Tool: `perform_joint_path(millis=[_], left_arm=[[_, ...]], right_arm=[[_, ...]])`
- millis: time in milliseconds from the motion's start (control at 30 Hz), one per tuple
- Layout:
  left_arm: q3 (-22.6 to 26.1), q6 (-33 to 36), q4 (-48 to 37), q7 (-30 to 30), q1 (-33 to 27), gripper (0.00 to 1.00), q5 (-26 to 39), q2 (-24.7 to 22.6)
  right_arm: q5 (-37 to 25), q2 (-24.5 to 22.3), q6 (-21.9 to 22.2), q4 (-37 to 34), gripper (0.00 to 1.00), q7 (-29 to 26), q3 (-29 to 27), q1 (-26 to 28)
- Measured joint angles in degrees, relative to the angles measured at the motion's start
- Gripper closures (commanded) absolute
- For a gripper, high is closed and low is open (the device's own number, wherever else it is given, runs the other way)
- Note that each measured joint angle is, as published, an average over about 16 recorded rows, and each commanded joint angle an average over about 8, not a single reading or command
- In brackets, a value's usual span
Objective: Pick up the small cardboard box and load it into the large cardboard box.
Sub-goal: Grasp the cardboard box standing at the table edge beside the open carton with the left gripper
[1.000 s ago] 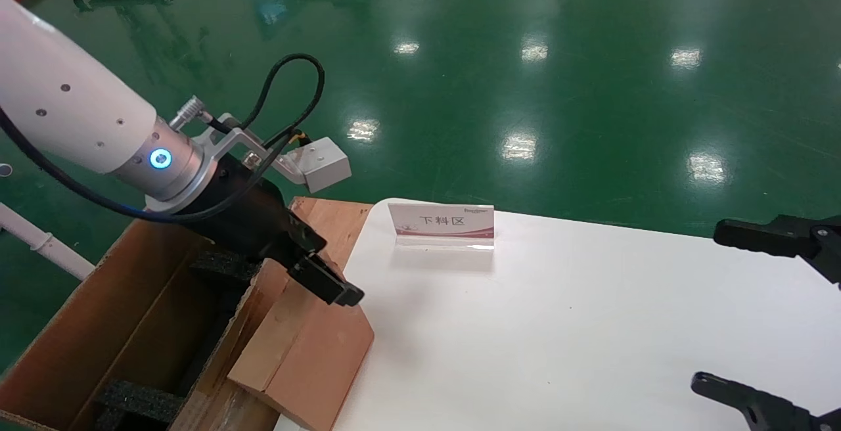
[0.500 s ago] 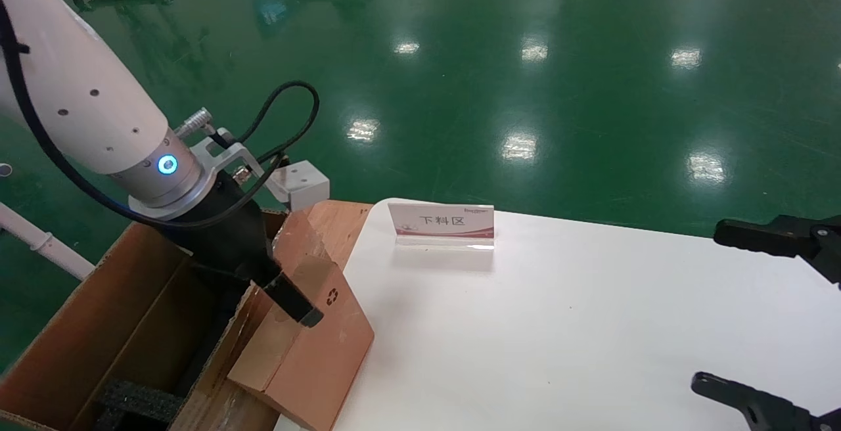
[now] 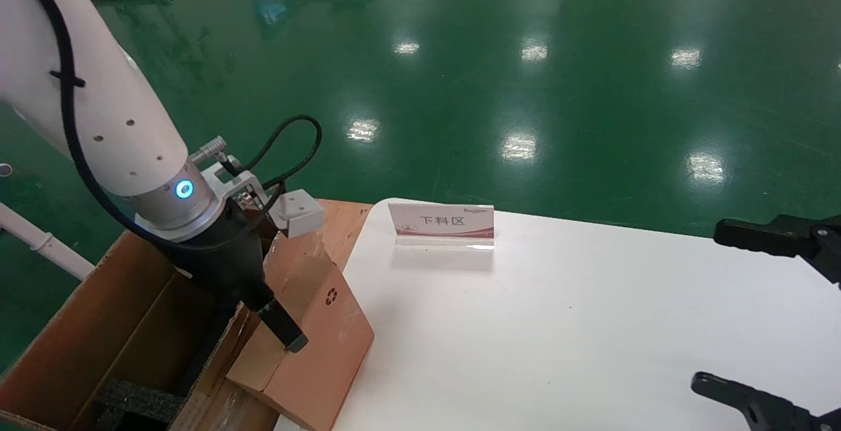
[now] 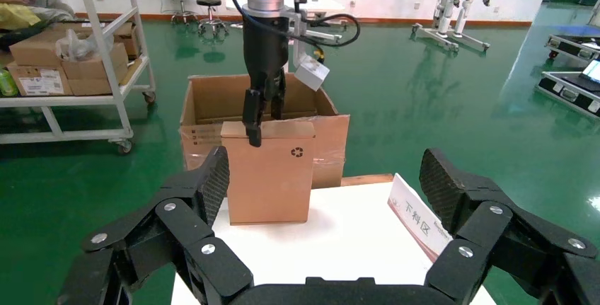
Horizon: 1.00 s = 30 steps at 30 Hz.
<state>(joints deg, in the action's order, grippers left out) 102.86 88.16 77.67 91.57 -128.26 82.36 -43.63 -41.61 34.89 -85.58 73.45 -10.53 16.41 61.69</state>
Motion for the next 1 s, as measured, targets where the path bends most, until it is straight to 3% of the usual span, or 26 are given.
perform_joint_path(millis=[367,400,633,667,1000], left_arm=[[2.0,-1.2,0.0,0.5,0.0,0.00,-0.1,-0.1],[2.0,-1.2,0.1,0.5,0.0,0.09,-0.1,-0.1],[1.9,-1.2,0.0,0.5,0.0,0.96,-0.1,-0.1],[1.9,-1.2,0.0,0.5,0.0,1.00,-0.1,-0.1],[1.6,-1.1,0.0,0.4,0.0,1.00,-0.1,-0.1]], right_arm=[[0.0,0.0,0.0,0.0,0.00,0.0,0.0,0.0],[0.0,0.0,0.0,0.0,0.03,0.0,0.0,0.0],[0.0,0.0,0.0,0.0,0.90,0.0,0.0,0.0],[0.0,0.0,0.0,0.0,1.00,0.0,0.0,0.0],[0.0,0.0,0.0,0.0,1.00,0.0,0.0,0.0]])
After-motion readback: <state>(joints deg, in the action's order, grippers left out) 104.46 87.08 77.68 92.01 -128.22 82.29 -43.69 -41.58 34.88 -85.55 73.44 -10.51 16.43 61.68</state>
